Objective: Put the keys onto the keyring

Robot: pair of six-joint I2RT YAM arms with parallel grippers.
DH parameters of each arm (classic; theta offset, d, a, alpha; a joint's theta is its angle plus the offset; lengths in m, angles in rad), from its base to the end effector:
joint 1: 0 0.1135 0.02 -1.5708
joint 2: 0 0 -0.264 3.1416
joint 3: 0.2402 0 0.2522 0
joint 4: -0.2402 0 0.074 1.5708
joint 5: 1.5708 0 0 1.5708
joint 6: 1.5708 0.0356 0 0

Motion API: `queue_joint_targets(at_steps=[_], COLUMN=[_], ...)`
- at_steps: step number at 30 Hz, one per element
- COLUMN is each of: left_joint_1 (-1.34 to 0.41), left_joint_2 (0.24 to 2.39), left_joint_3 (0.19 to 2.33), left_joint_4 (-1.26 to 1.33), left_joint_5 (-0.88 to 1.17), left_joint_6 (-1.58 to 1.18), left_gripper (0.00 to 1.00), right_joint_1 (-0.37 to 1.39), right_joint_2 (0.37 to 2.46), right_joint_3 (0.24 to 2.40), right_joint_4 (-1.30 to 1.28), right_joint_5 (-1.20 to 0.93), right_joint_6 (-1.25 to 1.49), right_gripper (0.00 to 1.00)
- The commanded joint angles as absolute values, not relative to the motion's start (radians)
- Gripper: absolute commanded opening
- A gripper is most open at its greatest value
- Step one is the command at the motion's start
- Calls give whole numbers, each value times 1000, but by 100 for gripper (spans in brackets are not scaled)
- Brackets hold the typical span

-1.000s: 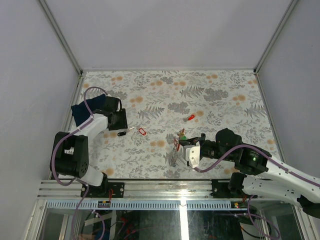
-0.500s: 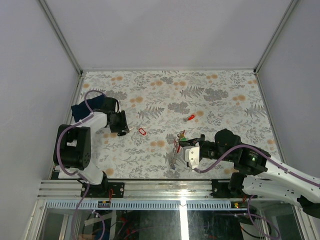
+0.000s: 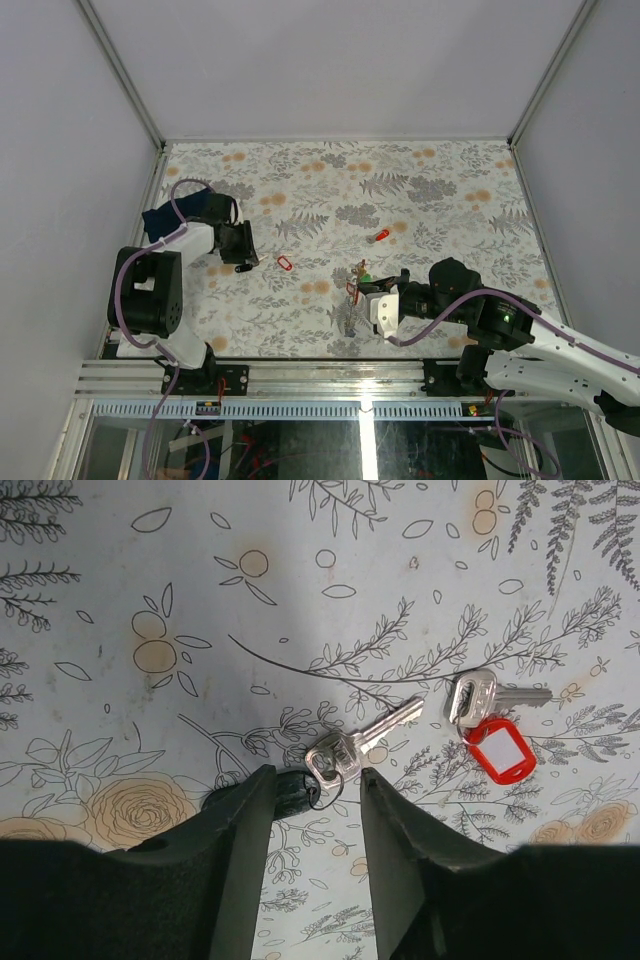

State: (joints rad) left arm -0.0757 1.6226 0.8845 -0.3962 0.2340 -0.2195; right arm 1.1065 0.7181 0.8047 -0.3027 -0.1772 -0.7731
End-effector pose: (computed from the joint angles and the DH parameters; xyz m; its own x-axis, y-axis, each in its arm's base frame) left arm 0.2997 -0.0310 0.1583 -0.9193 -0.1427 -0.3669 -0.0295 0.9544 -0.2971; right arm 0.0690 0.1517 0.3448 0.5998 -0.3375 -0.7255 -0.7522 0.0714 -0.6551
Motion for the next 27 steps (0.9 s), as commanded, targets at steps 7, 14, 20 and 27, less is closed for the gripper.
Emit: queue_joint_targets(at_steps=[7,14,20,27], left_joint_1=[-68,-76,-82,-93], left_joint_2=[1592,1633,1668,1700], left_joint_3=[947,970,979,985], left_joint_4=[-373,-405,-432,-464], left_joint_5=[272,284,279,291], left_joint_6=[-103,-63,-49,-33], left_gripper=[40,39,40,40], right_joint_1=[1114,1115,1114,1114], right_joint_2=[708,708,704,703], right_joint_3=[813,815,813,813], right_joint_4=[-240,-242,-246,-247], right_joint_5=[-192,-195,-195,-196], right_joint_6=[-750,-743,-742,-742], right_gripper=[0,0,0,0])
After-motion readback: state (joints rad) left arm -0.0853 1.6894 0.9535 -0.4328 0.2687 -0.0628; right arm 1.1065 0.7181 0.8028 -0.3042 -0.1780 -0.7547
